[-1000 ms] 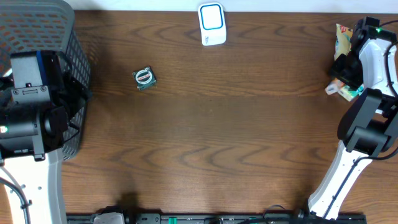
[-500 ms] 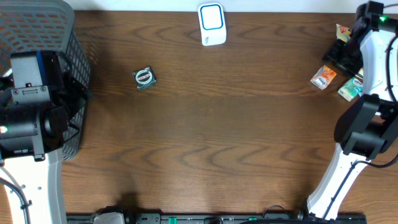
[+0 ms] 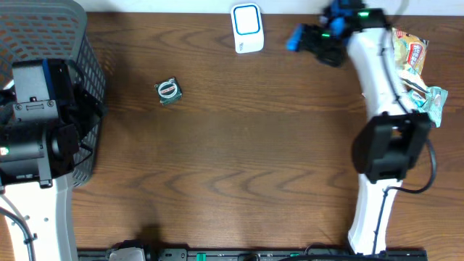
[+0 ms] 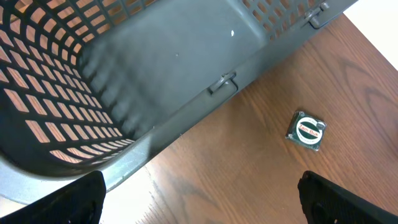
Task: Scan the item barcode
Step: 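Reach the right gripper left toward the green Zam-Buk tin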
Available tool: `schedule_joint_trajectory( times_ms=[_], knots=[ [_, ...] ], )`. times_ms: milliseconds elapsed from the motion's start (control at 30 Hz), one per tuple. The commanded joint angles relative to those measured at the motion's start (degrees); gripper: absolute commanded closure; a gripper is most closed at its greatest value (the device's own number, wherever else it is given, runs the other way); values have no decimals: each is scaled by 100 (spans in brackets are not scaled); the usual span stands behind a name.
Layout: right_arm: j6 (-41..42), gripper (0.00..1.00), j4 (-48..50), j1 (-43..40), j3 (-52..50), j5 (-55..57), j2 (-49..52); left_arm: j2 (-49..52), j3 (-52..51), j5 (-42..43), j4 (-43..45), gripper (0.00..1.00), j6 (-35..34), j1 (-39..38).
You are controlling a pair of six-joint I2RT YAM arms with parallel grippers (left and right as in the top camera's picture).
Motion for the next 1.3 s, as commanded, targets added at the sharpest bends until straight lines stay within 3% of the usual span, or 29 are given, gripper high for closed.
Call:
schedule_joint_trajectory(
  times_ms=[0, 200, 300, 433, 633, 933, 1267],
  knots=[
    [-37, 6, 501, 748, 83, -223, -85, 4, -31, -57, -17, 2, -90, 28],
    [-192, 1, 1788, 2050, 83, 861, 114, 4, -31, -57, -17, 2, -92, 28],
    [-728, 1, 2310, 2632, 83, 1394, 352, 4, -31, -57, -17, 2, -90, 28],
    [-745, 3, 2610, 3091, 83, 1665, 625, 4, -31, -57, -17, 2, -90, 28],
    [-763, 13, 3021, 3224, 85, 1270, 909, 4, -31, -57, -17, 2, -90, 28],
    [-1497, 11, 3978, 3512, 85, 1342, 1615, 4, -31, -57, -17, 2, -90, 28],
    [-2234, 12, 4011, 3954, 85, 2306, 2114, 4, -31, -57, -17, 2, -90, 28]
  ],
)
